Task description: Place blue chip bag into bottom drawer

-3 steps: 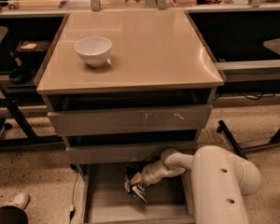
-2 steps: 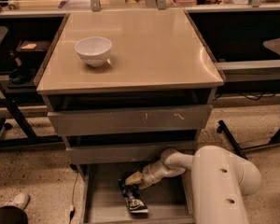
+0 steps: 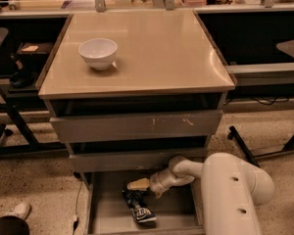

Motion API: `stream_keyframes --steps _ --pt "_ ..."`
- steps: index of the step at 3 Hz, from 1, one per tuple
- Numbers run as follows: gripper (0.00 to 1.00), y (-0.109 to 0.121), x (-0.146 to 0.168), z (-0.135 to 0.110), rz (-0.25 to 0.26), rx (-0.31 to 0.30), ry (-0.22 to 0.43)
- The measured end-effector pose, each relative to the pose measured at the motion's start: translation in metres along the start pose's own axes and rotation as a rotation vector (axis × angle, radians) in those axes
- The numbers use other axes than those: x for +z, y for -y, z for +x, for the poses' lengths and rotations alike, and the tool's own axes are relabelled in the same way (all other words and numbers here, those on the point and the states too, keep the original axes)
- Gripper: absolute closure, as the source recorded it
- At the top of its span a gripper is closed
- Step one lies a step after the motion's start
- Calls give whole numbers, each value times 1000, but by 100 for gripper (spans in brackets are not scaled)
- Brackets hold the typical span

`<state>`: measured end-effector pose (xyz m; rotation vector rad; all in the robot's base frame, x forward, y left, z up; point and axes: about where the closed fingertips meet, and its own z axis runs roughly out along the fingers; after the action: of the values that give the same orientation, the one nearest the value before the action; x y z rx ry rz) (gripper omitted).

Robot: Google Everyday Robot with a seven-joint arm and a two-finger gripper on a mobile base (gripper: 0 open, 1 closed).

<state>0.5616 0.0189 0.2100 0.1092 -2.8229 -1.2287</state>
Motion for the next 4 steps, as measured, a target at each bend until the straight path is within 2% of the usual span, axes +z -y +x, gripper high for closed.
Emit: stream_keyframes --steps 1,2,3,4 --pt "0 -10 -7 9 17 -5 -4" --pt "0 -23 -48 16 50 20 63" --pt "0 -33 -115 22 138 59 176" --pt "0 -39 -164 48 228 131 232"
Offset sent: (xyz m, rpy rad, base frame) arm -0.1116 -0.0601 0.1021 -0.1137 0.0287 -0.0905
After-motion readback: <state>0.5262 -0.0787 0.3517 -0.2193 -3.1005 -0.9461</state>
